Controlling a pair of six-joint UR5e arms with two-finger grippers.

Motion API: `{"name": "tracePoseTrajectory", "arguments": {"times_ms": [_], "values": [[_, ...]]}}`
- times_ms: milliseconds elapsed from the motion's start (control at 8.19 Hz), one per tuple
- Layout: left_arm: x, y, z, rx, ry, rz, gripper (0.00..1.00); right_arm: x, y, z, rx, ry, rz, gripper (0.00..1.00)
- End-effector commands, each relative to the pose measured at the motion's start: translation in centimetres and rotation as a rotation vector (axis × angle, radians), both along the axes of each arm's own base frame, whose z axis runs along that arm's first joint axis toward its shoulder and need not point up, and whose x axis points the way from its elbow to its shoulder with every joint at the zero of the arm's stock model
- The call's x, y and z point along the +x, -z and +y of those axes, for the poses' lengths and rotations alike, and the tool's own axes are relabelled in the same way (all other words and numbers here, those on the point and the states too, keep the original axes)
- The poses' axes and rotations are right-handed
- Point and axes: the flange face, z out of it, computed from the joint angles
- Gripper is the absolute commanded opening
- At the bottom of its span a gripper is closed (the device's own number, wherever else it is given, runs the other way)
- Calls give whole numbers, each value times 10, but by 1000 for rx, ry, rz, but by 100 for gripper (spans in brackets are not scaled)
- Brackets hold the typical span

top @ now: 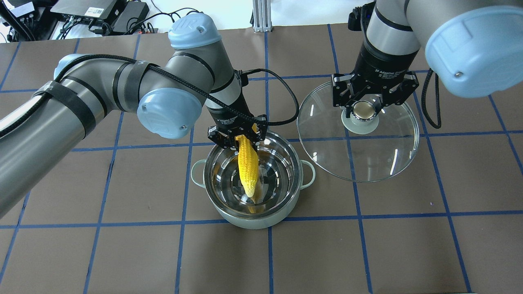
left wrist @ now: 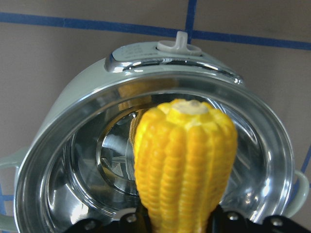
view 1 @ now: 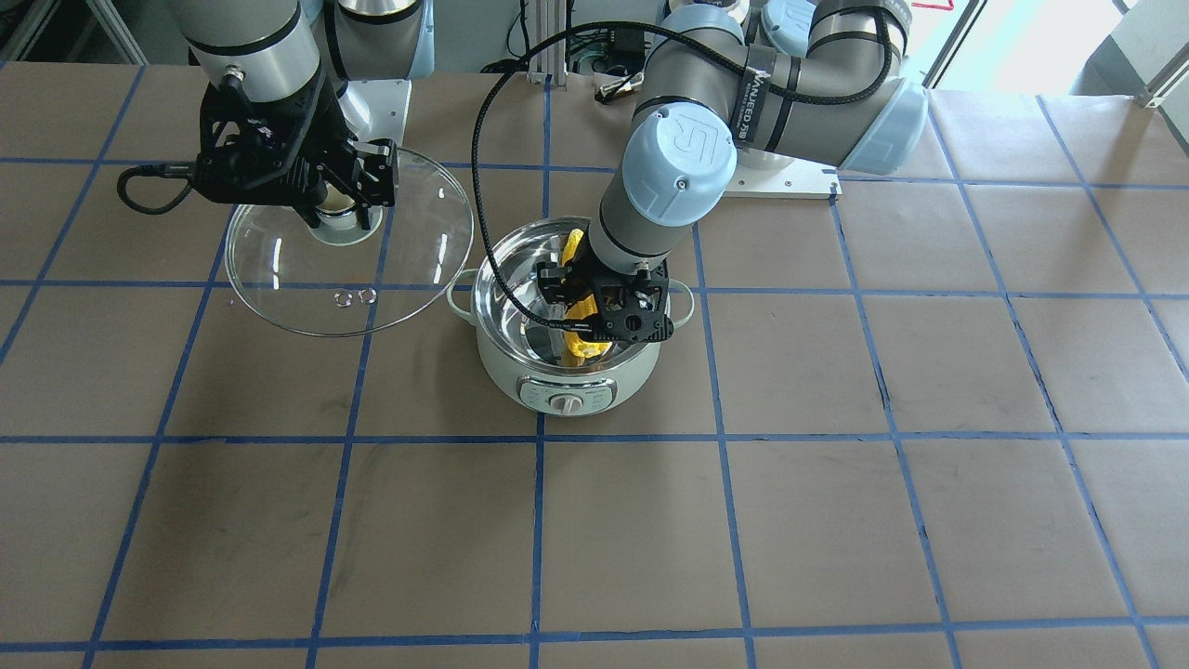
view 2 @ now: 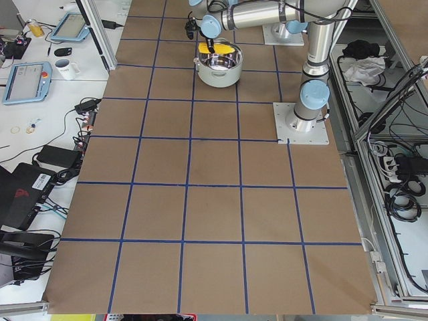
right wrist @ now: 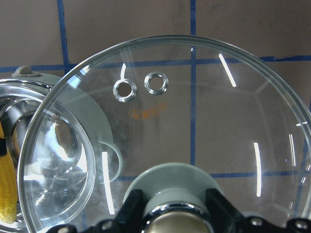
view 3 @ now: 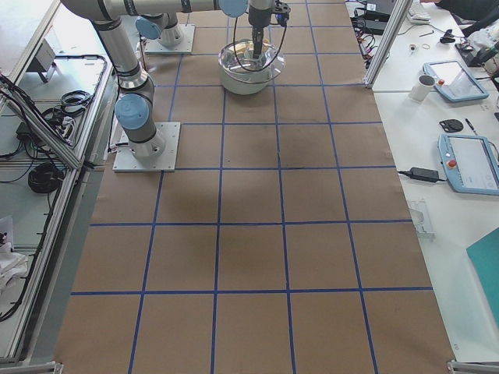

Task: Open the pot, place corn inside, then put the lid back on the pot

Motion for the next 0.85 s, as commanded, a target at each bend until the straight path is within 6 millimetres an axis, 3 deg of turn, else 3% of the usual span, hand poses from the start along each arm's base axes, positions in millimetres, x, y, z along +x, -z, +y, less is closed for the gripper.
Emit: {"name": "tracePoseTrajectory", "arguments": {"times_ms": [0, 122, 366, 489, 611, 733], "values": [[-4, 9, 8, 21, 10, -6, 0, 1, 0, 1, 0, -2, 1, 0], [-3, 22, 16, 45, 14, -16, 0, 1, 0, 1, 0, -2, 1, 0], [-2, 28, 20, 59, 6, -20, 0, 1, 0, 0, -1, -2, 0, 0], [-2, 27, 20, 57, 6, -20, 13, 0, 0, 1, 0, -2, 2, 0], [-2, 27, 20, 55, 8, -20, 17, 0, 0, 1, -3, -4, 12, 0], [-2, 27, 20, 55, 5, -23, 45, 0, 0, 0, -4, -4, 11, 0]]}}
